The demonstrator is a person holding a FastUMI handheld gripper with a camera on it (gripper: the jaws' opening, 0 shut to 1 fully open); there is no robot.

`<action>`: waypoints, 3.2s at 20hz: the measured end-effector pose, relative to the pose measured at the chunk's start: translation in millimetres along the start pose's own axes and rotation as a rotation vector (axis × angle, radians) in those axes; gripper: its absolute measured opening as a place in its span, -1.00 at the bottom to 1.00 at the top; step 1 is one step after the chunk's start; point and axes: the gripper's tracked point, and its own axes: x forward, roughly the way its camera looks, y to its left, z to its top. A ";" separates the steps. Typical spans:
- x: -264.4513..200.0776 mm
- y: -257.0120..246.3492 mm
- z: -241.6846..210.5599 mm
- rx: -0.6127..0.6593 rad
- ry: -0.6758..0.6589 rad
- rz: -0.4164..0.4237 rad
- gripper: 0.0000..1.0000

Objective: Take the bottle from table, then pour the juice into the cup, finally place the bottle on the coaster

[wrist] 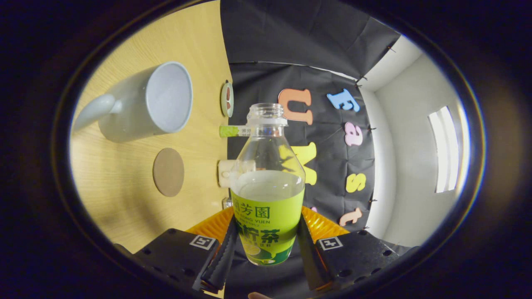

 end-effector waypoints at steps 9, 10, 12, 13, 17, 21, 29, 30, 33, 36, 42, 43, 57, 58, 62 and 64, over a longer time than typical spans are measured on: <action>-0.4 -10.9 7.5 -0.138 -0.021 -0.029 0.50; -0.3 -10.6 8.4 -0.147 -0.023 -0.027 0.51; 3.0 -12.9 7.8 -0.167 -0.022 -0.028 0.50; 3.2 -15.2 8.6 -0.176 -0.025 -0.031 0.50; 2.5 -21.8 11.5 -0.201 -0.029 -0.041 0.51; 1.1 -26.5 12.0 -0.222 -0.031 -0.043 0.50; 0.9 -36.1 16.1 -0.241 -0.038 -0.055 0.51; 0.7 -36.9 15.8 -0.244 -0.038 -0.056 0.50; 2.2 -38.9 16.0 -0.252 -0.038 -0.058 0.50; 2.7 -40.8 14.6 -0.263 -0.035 -0.058 0.50; 1.2 -41.0 12.7 -0.287 -0.034 -0.056 0.50; 1.8 -40.0 12.3 -0.291 -0.033 -0.052 0.50; 2.4 -43.5 18.1 -0.365 -0.050 -0.053 0.50; 1.6 -44.6 18.6 -0.369 -0.051 -0.054 0.50; 0.2 -49.8 23.5 -0.393 -0.058 -0.062 0.50; 0.5 -52.8 24.8 -0.402 -0.056 -0.065 0.50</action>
